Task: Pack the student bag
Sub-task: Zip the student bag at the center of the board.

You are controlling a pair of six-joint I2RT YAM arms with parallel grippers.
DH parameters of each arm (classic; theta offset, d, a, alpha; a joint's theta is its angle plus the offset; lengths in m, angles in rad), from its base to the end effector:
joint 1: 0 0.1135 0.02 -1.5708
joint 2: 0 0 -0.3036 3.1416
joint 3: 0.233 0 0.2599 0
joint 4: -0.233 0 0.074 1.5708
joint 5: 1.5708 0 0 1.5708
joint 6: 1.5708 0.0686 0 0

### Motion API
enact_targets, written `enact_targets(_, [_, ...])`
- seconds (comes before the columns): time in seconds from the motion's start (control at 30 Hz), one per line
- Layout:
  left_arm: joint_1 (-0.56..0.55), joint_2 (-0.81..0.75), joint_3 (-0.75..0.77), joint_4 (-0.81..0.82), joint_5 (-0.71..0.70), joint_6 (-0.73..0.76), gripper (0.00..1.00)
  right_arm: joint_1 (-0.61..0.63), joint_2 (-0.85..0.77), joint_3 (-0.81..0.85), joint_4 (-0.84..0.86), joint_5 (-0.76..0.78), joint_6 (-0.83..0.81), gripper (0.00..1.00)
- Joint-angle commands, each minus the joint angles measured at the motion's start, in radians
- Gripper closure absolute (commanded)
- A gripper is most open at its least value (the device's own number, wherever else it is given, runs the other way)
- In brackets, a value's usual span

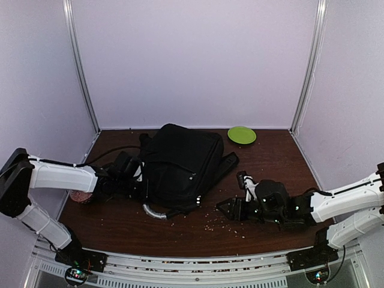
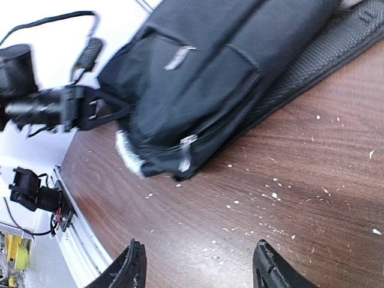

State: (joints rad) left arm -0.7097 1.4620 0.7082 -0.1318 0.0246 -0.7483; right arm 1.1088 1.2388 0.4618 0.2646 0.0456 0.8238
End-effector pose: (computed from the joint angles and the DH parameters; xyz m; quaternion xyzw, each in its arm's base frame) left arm 0.2285 -0.1985 0.1756 -0.0140 0.9417 -0.2324 0.2428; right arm 0.1221 0.2382 0.1961 -0.1112 0.8559 0.4041 0.3030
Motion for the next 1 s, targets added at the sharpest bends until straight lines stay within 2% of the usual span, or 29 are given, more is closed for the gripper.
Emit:
enact_targets(0.0, [0.07, 0.056, 0.082, 0.11, 0.041, 0.114, 1.0, 0.038, -0.077, -0.023, -0.041, 0.128, -0.05, 0.4])
enact_targets(0.03, [0.081, 0.049, 0.082, 0.115, 0.052, 0.115, 0.99, 0.039, -0.093, -0.03, -0.041, 0.153, -0.045, 0.4])
enact_targets(0.17, [0.083, -0.02, 0.057, 0.103, 0.096, 0.087, 0.46, 0.04, -0.116, -0.046, -0.033, 0.249, 0.007, 0.39])
enact_targets(0.23, [0.059, -0.095, 0.024, 0.076, 0.086, 0.037, 0.19, 0.039, -0.113, -0.075, 0.036, 0.28, 0.011, 0.39])
enact_targets(0.27, [0.038, -0.131, 0.007, 0.056, 0.063, 0.006, 0.09, 0.039, -0.11, -0.093, 0.08, 0.294, 0.012, 0.39])
enact_targets(0.3, [0.006, -0.167, -0.01, 0.037, 0.033, -0.032, 0.03, 0.038, -0.103, -0.101, 0.109, 0.296, 0.014, 0.39])
enact_targets(0.43, [-0.144, -0.265, -0.076, 0.035, -0.099, -0.262, 0.02, 0.028, -0.03, -0.002, 0.04, 0.221, -0.071, 0.39])
enact_targets(0.53, [-0.239, -0.243, -0.08, 0.081, -0.174, -0.409, 0.02, 0.028, 0.062, 0.064, 0.051, 0.181, -0.139, 0.4])
enact_targets(0.73, [-0.26, -0.104, 0.068, -0.01, -0.239, -0.446, 0.04, 0.029, 0.273, 0.268, -0.05, 0.138, -0.21, 0.39])
enact_targets(0.97, [-0.252, -0.017, 0.126, -0.005, -0.227, -0.475, 0.06, 0.03, 0.47, 0.431, -0.154, 0.161, -0.215, 0.38])
